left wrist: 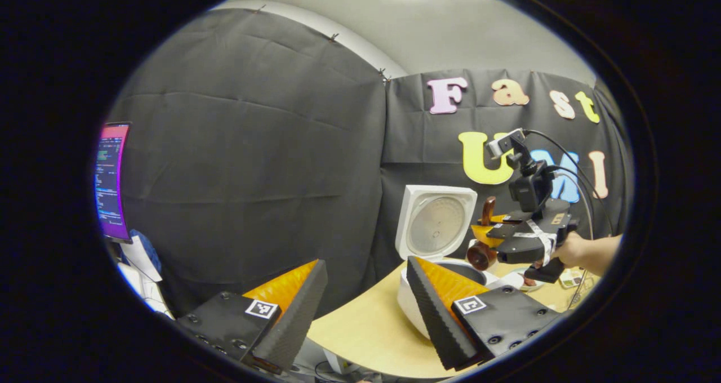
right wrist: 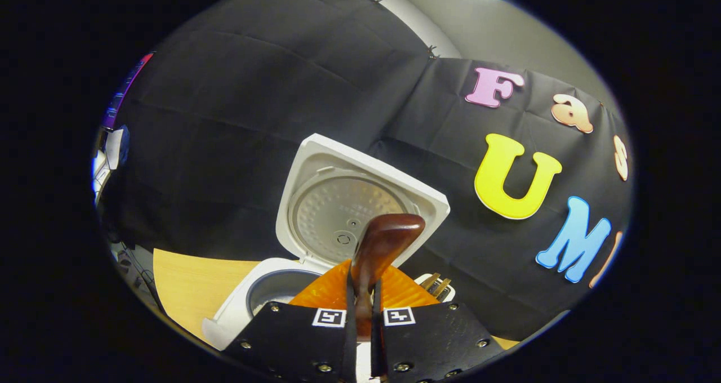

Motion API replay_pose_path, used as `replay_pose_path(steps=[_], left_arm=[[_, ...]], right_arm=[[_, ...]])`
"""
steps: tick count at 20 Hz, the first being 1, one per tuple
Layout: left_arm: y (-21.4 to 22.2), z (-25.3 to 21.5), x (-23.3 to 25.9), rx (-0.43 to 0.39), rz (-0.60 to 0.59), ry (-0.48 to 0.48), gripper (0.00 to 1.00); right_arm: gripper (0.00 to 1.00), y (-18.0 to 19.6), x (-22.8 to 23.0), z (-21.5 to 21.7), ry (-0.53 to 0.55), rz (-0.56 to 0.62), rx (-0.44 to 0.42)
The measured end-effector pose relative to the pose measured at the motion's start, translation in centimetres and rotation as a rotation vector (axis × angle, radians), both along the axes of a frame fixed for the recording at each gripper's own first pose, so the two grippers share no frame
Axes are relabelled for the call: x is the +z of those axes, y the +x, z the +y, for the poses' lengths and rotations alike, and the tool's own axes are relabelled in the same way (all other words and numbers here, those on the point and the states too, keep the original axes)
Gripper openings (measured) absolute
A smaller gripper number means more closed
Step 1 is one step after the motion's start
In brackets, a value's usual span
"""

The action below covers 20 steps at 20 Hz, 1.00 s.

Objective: Close the left gripper, press the button to open the rice cooker; take a wooden spoon from the chopstick holder with the right hand, scoop a spoonful of rice and pour it into the rice cooker, then put the wooden spoon back into the chopstick holder.

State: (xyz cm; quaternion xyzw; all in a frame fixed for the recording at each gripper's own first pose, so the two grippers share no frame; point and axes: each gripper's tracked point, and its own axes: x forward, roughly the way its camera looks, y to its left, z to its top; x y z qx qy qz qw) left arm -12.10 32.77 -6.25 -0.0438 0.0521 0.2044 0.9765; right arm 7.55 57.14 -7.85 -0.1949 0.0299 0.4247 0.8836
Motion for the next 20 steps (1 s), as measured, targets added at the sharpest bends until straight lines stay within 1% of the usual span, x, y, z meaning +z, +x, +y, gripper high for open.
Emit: replay_pose_path(steps=[3,6,9,10,13,14,20], left_arm=[[0.1,-0.3,0.8,-0.012,-0.014,0.009,1.0],[0.9,-1.5,1.6,-0.027,-0.024,0.021,1.0],[1.8,-2.4,2.8,-0.046,-0.039,0.035,1.0],[2.4,-2.9,3.4,-0.052,-0.044,0.037,0.92],[3.8,-4.1,4.5,-0.072,-0.056,0.04,0.92],[4.1,-4.5,4.7,-0.079,-0.06,0.043,0.97],[6.3,-7.8,5.6,-0.123,-0.083,0.05,1.0]], right_arm=[[0.1,0.2,2.2,-1.3,0.085,0.088,-0.021],[0.1,0.5,4.1,-3.5,0.186,0.188,-0.06],[0.1,1.1,6.1,-6.6,0.271,0.233,-0.089],[0.1,1.3,6.6,-7.6,0.299,0.247,-0.102],[0.1,1.4,7.8,-10.9,0.364,0.302,-0.14],[0.1,1.6,8.1,-12.0,0.381,0.314,-0.153],[0.1,3.1,9.0,-19.1,0.437,0.317,-0.253]])
